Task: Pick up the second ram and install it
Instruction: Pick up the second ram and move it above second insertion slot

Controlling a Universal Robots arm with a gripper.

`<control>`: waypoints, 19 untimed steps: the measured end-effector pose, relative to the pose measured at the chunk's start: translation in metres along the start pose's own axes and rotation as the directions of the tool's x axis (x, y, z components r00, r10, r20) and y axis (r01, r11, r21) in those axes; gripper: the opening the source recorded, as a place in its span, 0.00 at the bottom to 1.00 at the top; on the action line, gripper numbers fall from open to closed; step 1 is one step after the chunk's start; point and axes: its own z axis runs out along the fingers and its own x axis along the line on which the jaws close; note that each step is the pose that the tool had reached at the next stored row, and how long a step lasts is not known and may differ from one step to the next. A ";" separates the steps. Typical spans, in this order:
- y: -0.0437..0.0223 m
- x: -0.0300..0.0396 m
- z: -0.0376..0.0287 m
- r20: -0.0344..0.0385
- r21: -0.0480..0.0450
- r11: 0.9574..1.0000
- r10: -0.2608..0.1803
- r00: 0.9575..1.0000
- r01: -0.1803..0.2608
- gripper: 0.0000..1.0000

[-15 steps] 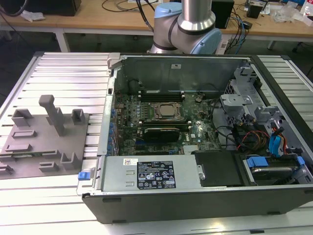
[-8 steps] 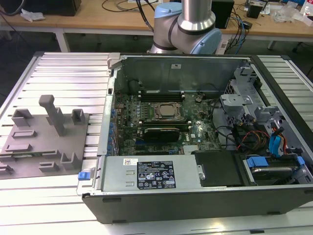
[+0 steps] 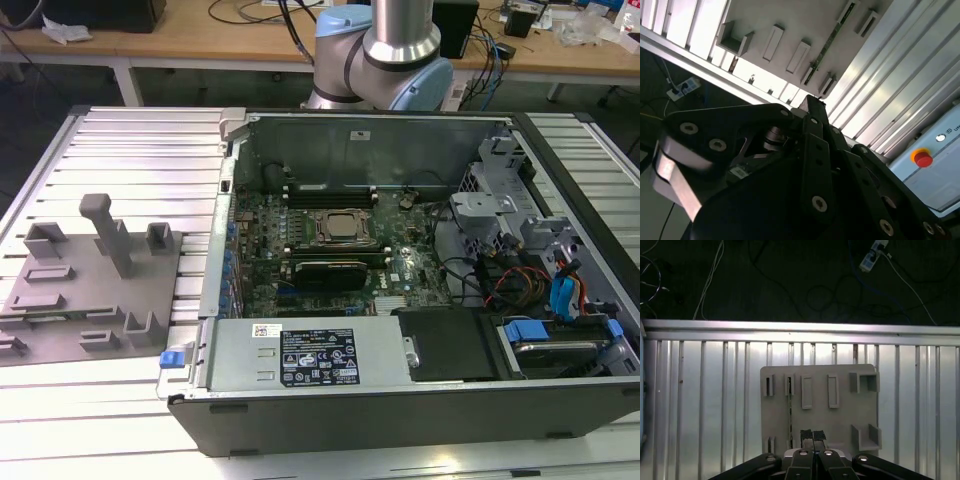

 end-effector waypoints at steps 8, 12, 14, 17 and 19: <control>0.0000 -0.0001 0.0000 -0.002 -0.001 0.999 -0.045 0.999 0.045 0.11; 0.0000 -0.0001 0.0000 -0.003 -0.001 0.999 -0.042 0.999 0.042 0.36; 0.0000 -0.0002 0.0003 -0.001 0.000 1.000 -0.004 1.000 0.004 0.36; -0.0001 -0.0001 0.0007 0.001 0.001 0.999 0.040 0.999 -0.040 0.36; -0.0001 -0.0001 0.0007 0.001 0.001 0.999 0.040 0.999 -0.040 0.36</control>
